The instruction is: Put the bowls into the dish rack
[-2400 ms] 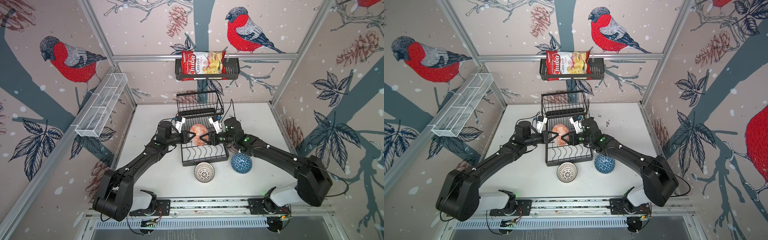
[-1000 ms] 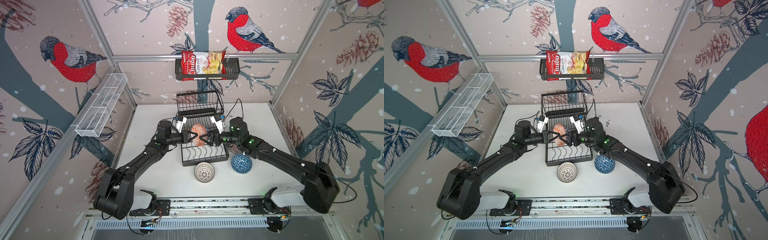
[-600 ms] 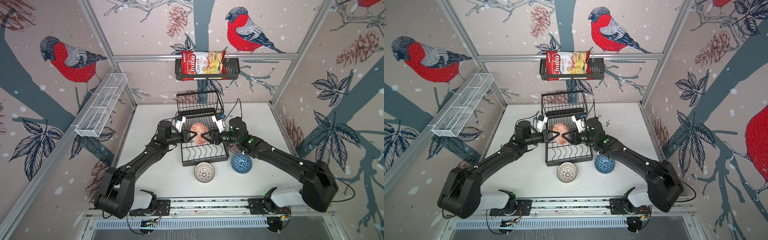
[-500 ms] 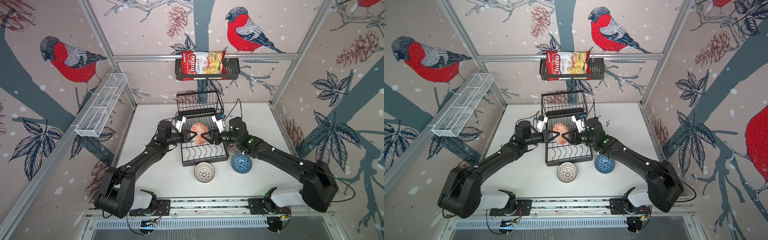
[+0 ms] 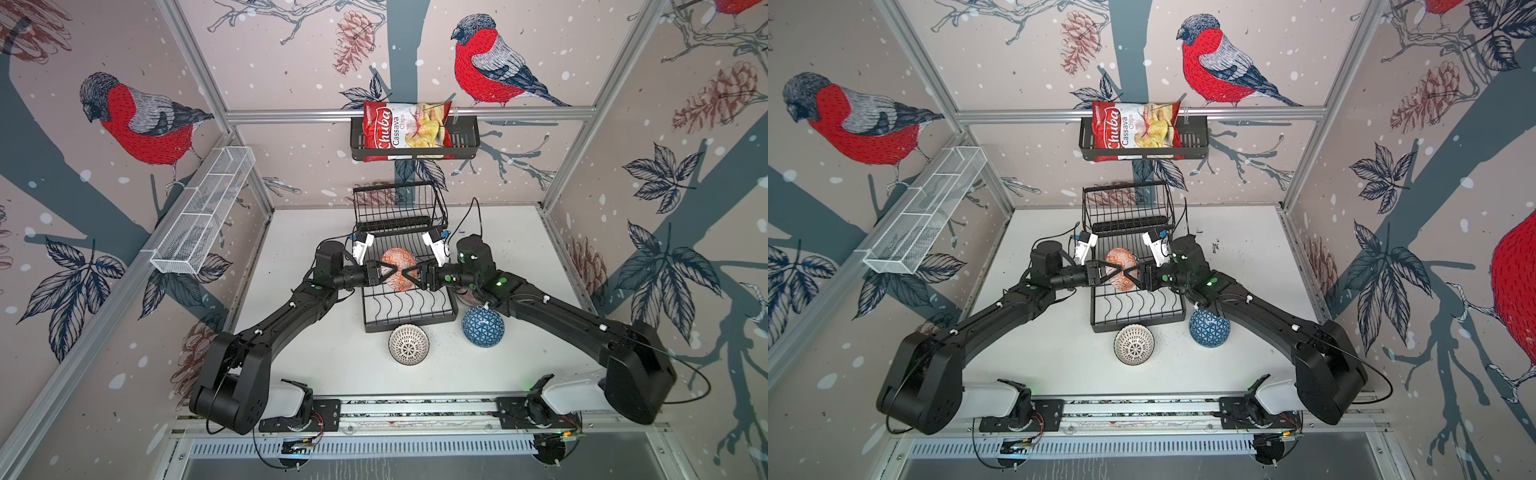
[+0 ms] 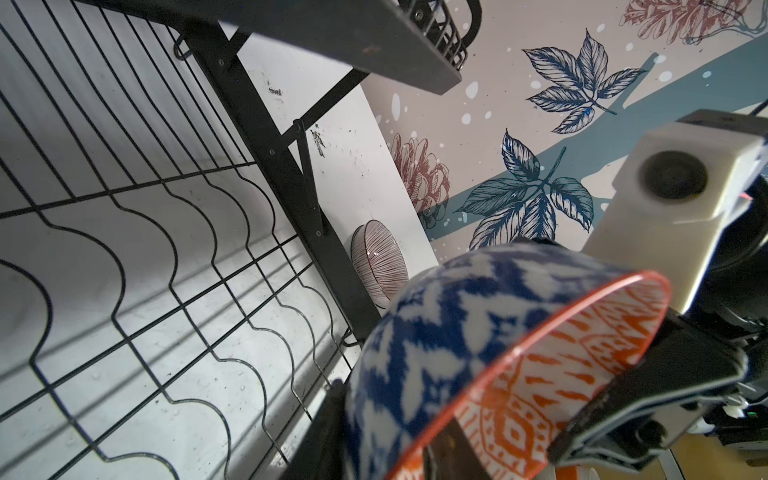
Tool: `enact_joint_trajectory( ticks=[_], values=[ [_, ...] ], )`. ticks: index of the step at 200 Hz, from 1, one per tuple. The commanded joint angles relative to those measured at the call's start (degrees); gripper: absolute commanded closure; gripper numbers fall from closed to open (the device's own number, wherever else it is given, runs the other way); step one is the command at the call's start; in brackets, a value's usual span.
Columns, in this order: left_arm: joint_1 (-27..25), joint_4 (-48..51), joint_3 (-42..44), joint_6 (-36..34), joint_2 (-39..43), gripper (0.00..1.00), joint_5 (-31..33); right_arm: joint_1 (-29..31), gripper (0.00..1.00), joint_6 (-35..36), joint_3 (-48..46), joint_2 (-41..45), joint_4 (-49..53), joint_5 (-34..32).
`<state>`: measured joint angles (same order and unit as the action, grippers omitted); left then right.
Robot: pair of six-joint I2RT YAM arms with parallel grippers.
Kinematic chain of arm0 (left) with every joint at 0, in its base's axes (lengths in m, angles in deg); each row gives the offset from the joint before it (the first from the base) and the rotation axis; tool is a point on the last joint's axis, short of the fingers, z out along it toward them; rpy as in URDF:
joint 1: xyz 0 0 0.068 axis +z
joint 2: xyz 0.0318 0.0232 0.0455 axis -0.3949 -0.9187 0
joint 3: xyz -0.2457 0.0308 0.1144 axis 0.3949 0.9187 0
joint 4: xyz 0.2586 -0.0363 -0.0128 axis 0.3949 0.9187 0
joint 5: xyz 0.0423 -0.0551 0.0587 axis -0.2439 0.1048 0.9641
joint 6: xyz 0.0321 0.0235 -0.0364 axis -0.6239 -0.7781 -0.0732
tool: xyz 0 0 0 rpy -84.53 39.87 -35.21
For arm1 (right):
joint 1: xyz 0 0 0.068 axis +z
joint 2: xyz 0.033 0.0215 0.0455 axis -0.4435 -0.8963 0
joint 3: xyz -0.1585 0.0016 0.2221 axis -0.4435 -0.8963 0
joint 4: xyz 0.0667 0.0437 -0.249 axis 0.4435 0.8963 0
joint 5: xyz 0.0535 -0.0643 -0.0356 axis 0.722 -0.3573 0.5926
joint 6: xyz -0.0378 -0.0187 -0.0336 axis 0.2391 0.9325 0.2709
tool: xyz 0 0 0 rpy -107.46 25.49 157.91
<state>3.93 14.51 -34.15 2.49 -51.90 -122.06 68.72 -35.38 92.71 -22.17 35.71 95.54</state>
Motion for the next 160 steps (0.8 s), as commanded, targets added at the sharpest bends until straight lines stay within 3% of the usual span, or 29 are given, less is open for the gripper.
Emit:
enact_joint_trajectory(
  ticks=[1,75,160],
  values=[
    [0.1,-3.0,-0.6,0.2,0.0,0.62,-1.8,0.2,0.6,0.9,0.5,0.3,-1.1,-1.9],
    [0.0,2.0,-0.7,-2.8,1.5,0.22,2.6,0.2,0.62,3.3,0.8,-0.6,1.5,-7.6],
    [0.3,4.5,-0.3,-4.7,2.1,0.17,5.4,0.3,0.69,3.7,2.3,-4.5,2.5,-9.0]
  ],
)
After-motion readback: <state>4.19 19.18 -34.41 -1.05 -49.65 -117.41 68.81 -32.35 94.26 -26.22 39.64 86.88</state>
